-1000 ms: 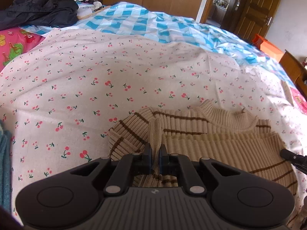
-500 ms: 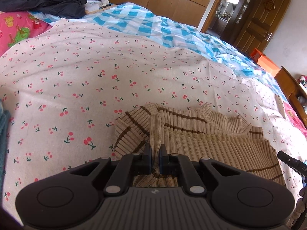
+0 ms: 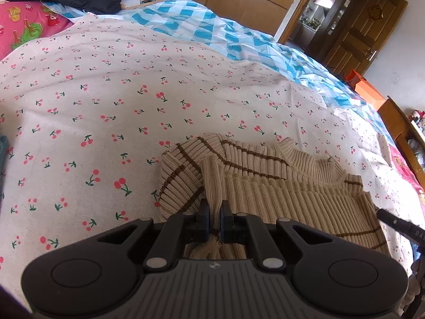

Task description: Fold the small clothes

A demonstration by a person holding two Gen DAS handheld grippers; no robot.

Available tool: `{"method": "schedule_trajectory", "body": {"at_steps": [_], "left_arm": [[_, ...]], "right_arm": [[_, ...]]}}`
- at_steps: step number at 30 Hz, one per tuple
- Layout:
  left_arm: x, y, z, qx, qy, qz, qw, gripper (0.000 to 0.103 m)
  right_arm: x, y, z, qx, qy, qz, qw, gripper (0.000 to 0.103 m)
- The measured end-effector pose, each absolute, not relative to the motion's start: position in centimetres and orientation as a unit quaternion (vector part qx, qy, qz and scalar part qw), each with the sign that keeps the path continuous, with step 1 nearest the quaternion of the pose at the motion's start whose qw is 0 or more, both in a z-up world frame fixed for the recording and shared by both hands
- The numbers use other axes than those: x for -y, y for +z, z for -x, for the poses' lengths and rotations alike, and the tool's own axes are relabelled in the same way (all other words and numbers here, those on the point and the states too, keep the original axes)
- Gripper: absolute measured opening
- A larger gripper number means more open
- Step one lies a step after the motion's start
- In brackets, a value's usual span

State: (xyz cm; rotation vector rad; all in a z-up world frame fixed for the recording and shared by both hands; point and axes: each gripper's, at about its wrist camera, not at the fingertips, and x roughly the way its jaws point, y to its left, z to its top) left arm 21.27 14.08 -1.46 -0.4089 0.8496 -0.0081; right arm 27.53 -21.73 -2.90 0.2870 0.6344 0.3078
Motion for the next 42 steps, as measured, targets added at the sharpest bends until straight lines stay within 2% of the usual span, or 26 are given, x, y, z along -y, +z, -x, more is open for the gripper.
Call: {"method": "schedule_trajectory", "body": {"at_steps": [3, 7, 13, 28, 30, 32, 38, 42], "left_arm": [[-14.2, -1.6, -21.2, -0.409, -0.006, 0.2, 0.891, 0.014], [-14.3, -1.8, -21.2, -0.407, -0.007, 0.208, 0.89, 0.014], [-14.5, -2.0, -20.9, -0.405, -0.012, 0.219, 0.888, 0.014], [-14.6, -2.5, -21.1, -0.409, -0.028, 0.223, 0.884, 0.014], [-14.5, -2.4, -21.2, -0.411, -0.028, 0.218, 0.885, 0.014], [-14.5, -1.9, -21.0, -0.403, -0.025, 0.212, 0.89, 0.013], [-16.1, 0.7, -20.2, -0.362, -0.011, 0.214, 0.907, 0.012], [-16.5, 1.4, -21.5, -0.345, -0.005, 0.208, 0.915, 0.012]], "right_arm": [[22.1, -2.9, -28.1, -0.312, 0.126, -0.141, 0.931, 0.016], [20.4, -3.8, -28.3, -0.328, 0.13, -0.079, 0.932, 0.009], [17.6, -4.3, -27.7, -0.327, 0.14, 0.015, 0.934, 0.01], [15.0, -5.3, -30.7, -0.38, 0.161, 0.117, 0.903, 0.015], [15.1, -4.9, -30.8, -0.384, 0.158, 0.11, 0.903, 0.012], [15.9, -3.9, -30.5, -0.376, 0.154, 0.082, 0.91, 0.003], [20.3, 1.1, -29.2, -0.31, 0.117, -0.029, 0.943, 0.003], [22.4, 1.6, -29.6, -0.278, 0.077, -0.074, 0.955, 0.003]]}}
